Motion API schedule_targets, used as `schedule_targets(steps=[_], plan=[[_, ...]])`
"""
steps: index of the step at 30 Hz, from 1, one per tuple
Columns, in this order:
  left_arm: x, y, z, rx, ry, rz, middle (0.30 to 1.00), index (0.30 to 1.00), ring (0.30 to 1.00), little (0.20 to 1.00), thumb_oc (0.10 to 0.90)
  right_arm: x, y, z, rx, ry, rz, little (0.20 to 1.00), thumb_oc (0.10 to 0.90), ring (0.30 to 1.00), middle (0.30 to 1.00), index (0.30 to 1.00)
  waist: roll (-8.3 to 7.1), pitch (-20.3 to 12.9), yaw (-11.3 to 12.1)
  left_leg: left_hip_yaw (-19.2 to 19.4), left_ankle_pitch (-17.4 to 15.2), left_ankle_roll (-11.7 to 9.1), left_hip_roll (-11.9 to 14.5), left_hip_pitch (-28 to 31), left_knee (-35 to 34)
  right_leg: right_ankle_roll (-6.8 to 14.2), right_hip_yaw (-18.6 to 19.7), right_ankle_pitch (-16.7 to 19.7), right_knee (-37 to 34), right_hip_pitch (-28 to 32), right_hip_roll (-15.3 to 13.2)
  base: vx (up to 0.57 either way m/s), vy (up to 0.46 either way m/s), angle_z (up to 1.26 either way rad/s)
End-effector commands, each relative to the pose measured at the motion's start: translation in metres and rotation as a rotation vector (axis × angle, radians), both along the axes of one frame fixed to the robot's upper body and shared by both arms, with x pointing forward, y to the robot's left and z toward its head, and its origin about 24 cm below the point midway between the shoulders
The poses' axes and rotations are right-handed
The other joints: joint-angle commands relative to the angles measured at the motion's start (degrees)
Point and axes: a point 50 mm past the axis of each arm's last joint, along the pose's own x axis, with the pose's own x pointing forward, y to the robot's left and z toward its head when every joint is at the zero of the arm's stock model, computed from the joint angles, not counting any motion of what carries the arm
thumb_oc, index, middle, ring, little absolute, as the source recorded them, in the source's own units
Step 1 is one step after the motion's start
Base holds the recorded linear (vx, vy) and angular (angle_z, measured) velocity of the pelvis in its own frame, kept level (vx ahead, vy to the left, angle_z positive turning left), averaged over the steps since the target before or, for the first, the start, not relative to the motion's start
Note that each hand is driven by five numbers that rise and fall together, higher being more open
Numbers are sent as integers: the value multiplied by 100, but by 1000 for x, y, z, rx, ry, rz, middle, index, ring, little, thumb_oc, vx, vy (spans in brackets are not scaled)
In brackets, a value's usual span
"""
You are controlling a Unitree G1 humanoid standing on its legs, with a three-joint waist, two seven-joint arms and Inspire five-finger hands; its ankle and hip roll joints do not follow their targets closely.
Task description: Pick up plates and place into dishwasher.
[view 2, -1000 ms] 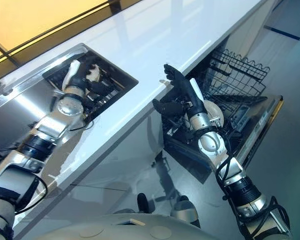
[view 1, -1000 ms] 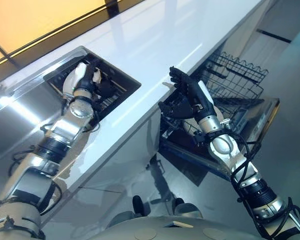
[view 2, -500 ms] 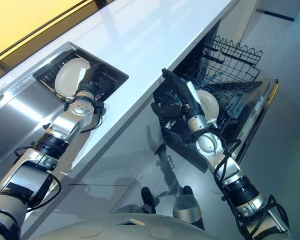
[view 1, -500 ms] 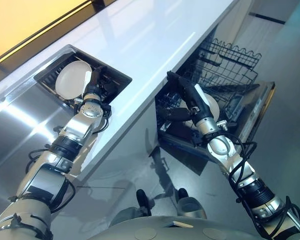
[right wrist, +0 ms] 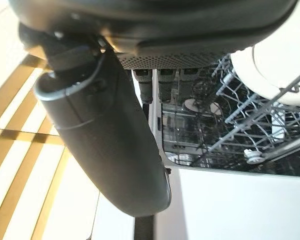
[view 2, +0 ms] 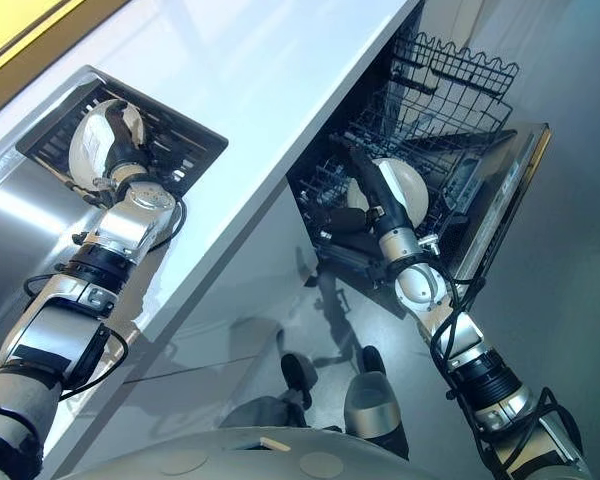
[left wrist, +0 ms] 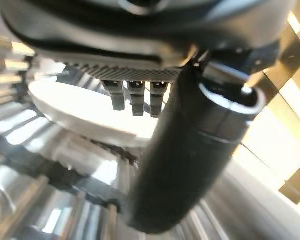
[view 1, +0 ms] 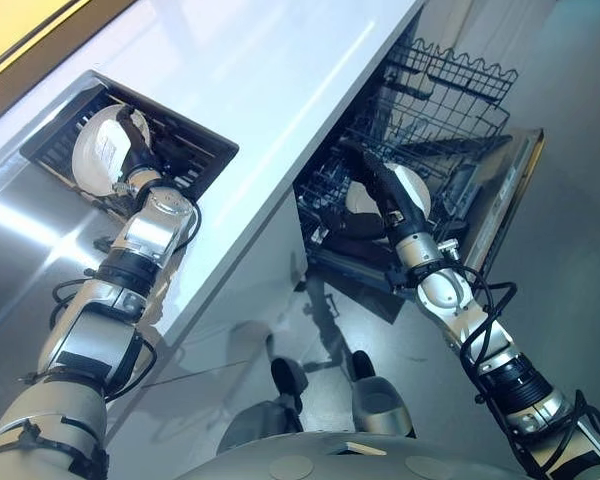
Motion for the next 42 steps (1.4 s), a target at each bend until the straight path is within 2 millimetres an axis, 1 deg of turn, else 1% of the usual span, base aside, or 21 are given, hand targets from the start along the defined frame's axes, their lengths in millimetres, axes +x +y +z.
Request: schedule_targets(steps=[1, 5, 9, 14, 20, 21, 22, 23, 25, 27, 29, 34, 38, 42], plan=[[-3, 31, 24, 171, -62, 103, 900, 900, 900, 900, 800, -1, 17, 65, 89, -305, 90, 900, 800, 900, 900, 900, -103, -370, 198, -144, -625, -107, -178, 88, 525, 11, -133, 153, 498, -460, 249, 24, -7, 12], [-6, 33, 15, 160, -13, 108, 900, 900, 900, 900, 800, 0, 19, 66, 82, -296, 91, 900, 800, 900, 900, 900, -90, -413, 246, -194, -620, -109, -197, 119, 536, -3, -180, 135, 501, -396, 235, 18, 12, 5], [-9, 36, 2, 161, 61, 118, 900, 900, 900, 900, 800, 1, 19, 65, 76, -287, 87, 900, 800, 900, 900, 900, -74, -447, 291, -251, -613, -110, -222, 160, 523, -5, -219, 118, 512, -343, 218, 17, 15, 12], [-16, 44, -10, 162, 104, 139, 900, 900, 900, 900, 800, 0, 17, 62, 70, -271, 78, 900, 800, 900, 900, 900, -63, -477, 329, -299, -616, -115, -247, 183, 529, 9, -237, 130, 488, -301, 189, 18, 17, 2], [-24, 53, -21, 138, 111, 171, 900, 900, 900, 900, 800, -1, 13, 60, 56, -260, 70, 900, 800, 900, 900, 900, -82, -451, 330, -375, -616, -97, -261, 189, 536, 2, -165, 120, 535, -322, 192, 47, 41, 1], [-24, 55, -22, 130, 105, 171, 686, 686, 686, 650, 550, -2, 12, 59, 52, -261, 68, 900, 800, 900, 900, 900, -87, -440, 328, -382, -616, -102, -261, 183, 546, 7, -150, 125, 539, -328, 190, 48, 42, 1], [-25, 58, -21, 130, 92, 174, 627, 627, 627, 582, 482, -1, 10, 60, 49, -262, 63, 900, 800, 900, 900, 900, -96, -423, 326, -398, -617, -104, -259, 172, 560, 6, -129, 131, 550, -344, 194, 55, 42, 0], [-26, 60, -20, 150, 82, 169, 526, 526, 526, 464, 364, -2, 8, 60, 43, -262, 56, 900, 800, 900, 900, 900, -107, -409, 323, -404, -620, -106, -258, 162, 573, 15, -104, 140, 550, -353, 195, 67, 45, -2], [-26, 64, -12, 153, 25, 170, 300, 300, 300, 200, 100, -1, 3, 62, 33, -264, 44, 900, 800, 900, 900, 900, -128, -376, 299, -389, -628, -99, -249, 148, 607, 13, -58, 149, 570, -383, 207, 81, 57, -3], [-26, 67, -4, 157, -17, 191, 300, 300, 300, 200, 100, 0, -1, 65, 28, -267, 41, 900, 800, 900, 900, 900, -135, -340, 266, -385, -627, -101, -244, 98, 646, 11, 18, 161, 598, -446, 232, 43, 55, -4], [-26, 74, 9, 193, -77, 221, 300, 300, 300, 200, 100, 2, -6, 69, 22, -276, 38, 900, 800, 900, 900, 900, -147, -280, 226, -372, -628, -100, -240, 24, 691, 10, 110, 180, 620, -532, 250, 1, 65, -16], [-27, 94, 49, 314, -153, 278, 300, 300, 300, 200, 100, 3, -16, 77, 16, -288, 46, 900, 800, 900, 900, 900, -151, -183, 140, -286, -644, -108, -217, -127, 798, 18, 304, 228, 616, -664, 257, -2, 47, -21], [-31, 104, 62, 362, -157, 311, 300, 300, 300, 200, 100, 0, -21, 78, 16, -287, 52, 900, 800, 900, 900, 900, -138, -170, 98, -248, -666, -113, -213, -161, 860, 34, 362, 240, 620, -687, 235, 19, 27, -10], [-36, 114, 67, 398, -133, 329, 300, 300, 300, 200, 100, -3, -24, 74, 11, -273, 61, 900, 800, 900, 900, 900, -108, -212, 55, -208, -681, -118, -223, -141, 906, 46, 383, 239, 625, -659, 203, 46, 44, -8]])
